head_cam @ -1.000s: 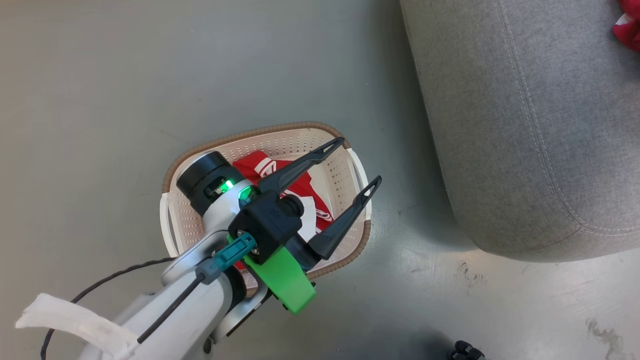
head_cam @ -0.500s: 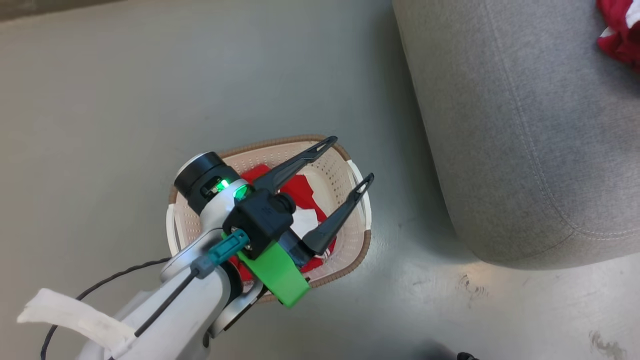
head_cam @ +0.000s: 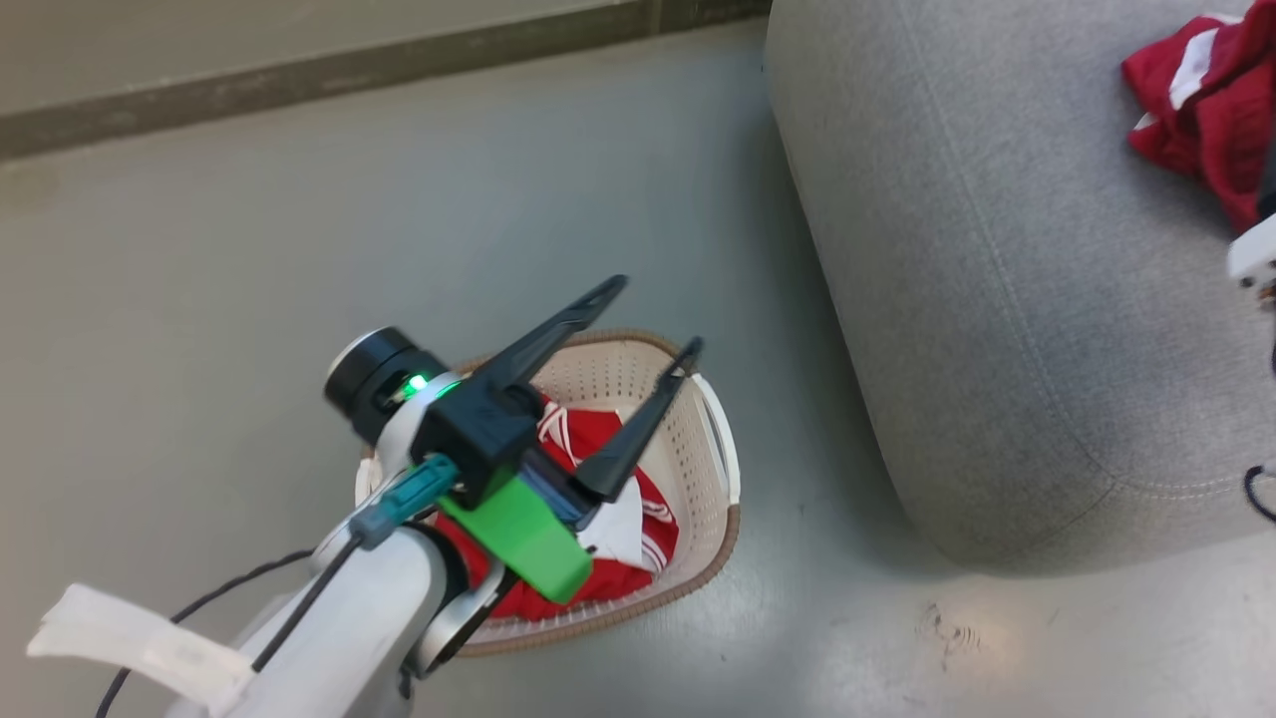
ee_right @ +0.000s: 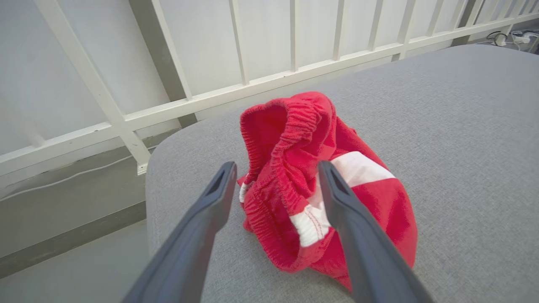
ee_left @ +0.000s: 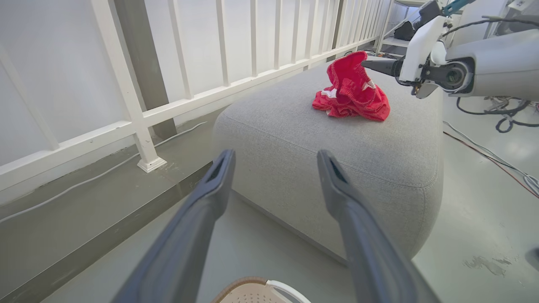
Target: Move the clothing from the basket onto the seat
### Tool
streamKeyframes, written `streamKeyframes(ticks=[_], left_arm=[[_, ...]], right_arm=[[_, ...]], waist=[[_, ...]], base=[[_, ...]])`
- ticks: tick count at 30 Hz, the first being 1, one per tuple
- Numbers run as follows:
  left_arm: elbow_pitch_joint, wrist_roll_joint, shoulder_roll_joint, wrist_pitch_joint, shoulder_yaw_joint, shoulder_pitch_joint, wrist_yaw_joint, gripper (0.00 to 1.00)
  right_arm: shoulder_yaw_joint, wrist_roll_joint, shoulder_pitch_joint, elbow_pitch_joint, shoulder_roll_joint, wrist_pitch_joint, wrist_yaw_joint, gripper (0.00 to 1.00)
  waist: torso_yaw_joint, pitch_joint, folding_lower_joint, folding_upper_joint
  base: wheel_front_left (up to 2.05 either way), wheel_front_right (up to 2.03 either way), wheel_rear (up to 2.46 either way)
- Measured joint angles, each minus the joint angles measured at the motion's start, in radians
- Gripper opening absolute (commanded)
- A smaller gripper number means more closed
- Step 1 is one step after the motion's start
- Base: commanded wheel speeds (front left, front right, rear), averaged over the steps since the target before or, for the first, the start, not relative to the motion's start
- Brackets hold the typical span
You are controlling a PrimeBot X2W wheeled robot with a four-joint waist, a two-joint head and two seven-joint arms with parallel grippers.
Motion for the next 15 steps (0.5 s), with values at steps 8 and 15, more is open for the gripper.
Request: streamKeyframes(ticks=[8,15], left_arm=[[0.033,-0.029,0.004,-0.031,0.054,0.077,0.054,1.0],[0.049,-0.048,0.007,-0.049,0.091,0.121,0.1,1.0]], right_arm=[[0.04,-0.036,0.076,-0.081,0.058,-0.003,0.026,1.0],[0.072,-0.073,0.129,-0.251,0.089,-0.003,0.039,1.0]], waist=[[-0.001,-0.078,0.0,0.0],[0.007,-0.14,0.0,0.0]], base=[[0.0,0.0,0.0],[0.0,0.0,0.0]])
